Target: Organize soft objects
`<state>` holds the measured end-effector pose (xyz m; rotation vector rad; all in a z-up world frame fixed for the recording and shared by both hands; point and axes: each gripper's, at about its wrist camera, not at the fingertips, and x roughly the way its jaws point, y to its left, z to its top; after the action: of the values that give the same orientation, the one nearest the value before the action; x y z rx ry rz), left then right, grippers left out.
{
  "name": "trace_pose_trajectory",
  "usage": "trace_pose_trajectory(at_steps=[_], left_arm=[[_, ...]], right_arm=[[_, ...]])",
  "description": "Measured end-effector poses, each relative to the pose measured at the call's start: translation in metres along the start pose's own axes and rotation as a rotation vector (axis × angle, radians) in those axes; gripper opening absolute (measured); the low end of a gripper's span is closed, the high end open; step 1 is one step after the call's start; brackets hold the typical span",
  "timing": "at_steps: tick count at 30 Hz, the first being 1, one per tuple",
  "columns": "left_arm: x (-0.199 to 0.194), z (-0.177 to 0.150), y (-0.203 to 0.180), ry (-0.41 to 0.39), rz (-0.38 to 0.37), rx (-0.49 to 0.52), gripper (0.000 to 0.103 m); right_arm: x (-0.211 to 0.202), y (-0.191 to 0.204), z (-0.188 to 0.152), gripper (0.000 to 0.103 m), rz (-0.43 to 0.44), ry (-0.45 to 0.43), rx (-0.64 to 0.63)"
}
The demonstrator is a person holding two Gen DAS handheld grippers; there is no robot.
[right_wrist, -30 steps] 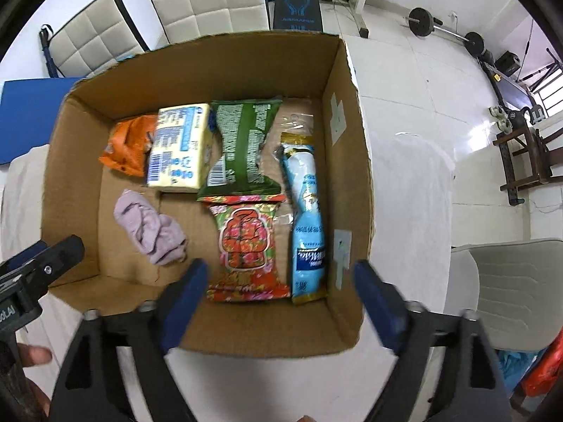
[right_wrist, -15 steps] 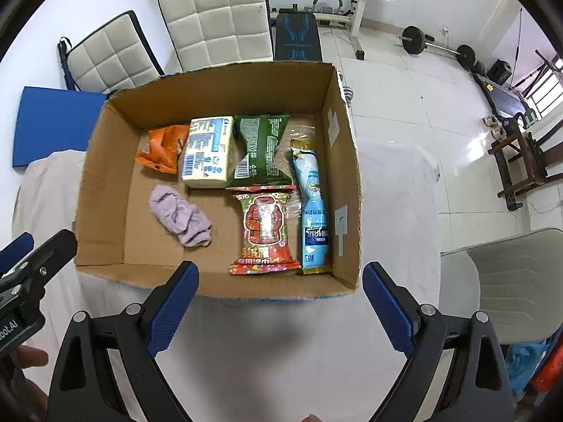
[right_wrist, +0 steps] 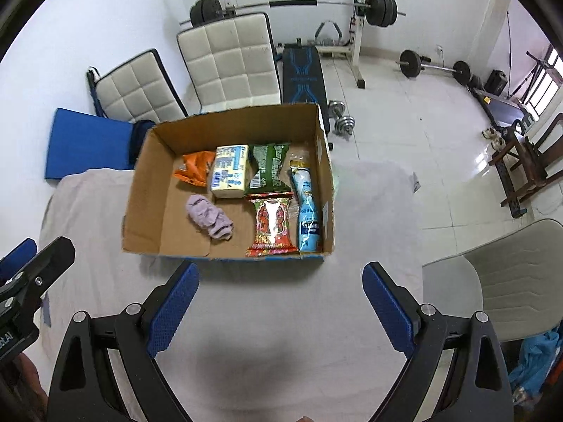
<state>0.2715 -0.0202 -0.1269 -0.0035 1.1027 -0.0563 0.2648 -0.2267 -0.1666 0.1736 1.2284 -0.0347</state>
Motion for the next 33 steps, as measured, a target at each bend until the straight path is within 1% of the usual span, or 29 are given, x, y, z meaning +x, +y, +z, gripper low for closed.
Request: trace_pose_trajectory(at_steps=[4,7,12,17,20,25,33], left_arm=[[-0.03,-0.009,-0.003,-0.016,0.004,0.002,0.102],[-0.053,-0.015,-0.006,-0.045,0.022,0.012,0.102],[-0.08,-0.024,-0.007,-0.061,0.01,0.01,0.102],[-0.104,-0.031,-0.009,-0.079,-0.008,0.012,0.102],[-0.114,-0.037,-0.009,-0.082,-0.016,0.015,0.102],[-0.128,-0.046,-0.013,-0.092,-0.013,0.021,0.102],[-0.139,-0.052,-0.012,-0.114,0.008,0.021,0.102]], right_arm=[[-0.042,0.001,-0.017,0.096,0.03,-0.036,-0.009],[-0.074,0.003,-0.03,0.096,0.04,-0.073,-0.024],[-0.123,0.006,-0.049,0.096,0.067,-0.123,-0.034],[-0.163,0.006,-0.064,0.096,0.073,-0.16,-0.048],[-0.181,0.006,-0.072,0.096,0.078,-0.174,-0.051],[-0.199,0.007,-0.081,0.096,0.077,-0.172,-0.063],[-0.216,0.005,-0.086,0.096,0.052,-0.204,-0.07]])
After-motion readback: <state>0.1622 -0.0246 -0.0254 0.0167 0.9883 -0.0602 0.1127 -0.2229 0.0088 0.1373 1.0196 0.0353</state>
